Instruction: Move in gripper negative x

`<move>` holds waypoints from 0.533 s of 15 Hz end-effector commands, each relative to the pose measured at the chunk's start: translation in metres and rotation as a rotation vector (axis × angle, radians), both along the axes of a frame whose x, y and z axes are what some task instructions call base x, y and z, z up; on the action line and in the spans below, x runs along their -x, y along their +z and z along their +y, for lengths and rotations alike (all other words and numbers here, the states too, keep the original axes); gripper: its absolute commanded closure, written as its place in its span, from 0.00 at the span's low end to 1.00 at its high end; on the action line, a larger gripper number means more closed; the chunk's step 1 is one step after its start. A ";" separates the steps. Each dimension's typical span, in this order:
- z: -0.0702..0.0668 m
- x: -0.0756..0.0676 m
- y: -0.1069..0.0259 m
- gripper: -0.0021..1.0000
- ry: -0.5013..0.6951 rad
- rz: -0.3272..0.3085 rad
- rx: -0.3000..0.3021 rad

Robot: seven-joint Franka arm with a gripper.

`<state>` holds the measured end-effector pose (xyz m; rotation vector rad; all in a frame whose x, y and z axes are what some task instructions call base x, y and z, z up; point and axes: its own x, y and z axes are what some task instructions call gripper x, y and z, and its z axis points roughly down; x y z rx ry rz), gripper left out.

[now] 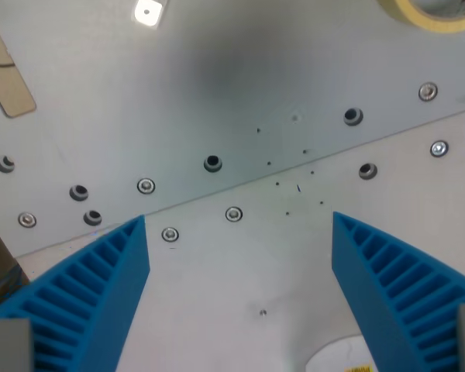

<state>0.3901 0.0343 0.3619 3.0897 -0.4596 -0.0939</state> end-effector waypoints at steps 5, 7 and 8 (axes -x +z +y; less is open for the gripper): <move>0.012 0.048 0.003 0.00 -0.012 -0.056 -0.003; 0.015 0.057 0.003 0.00 -0.012 -0.056 -0.003; 0.017 0.062 0.003 0.00 -0.012 -0.056 -0.003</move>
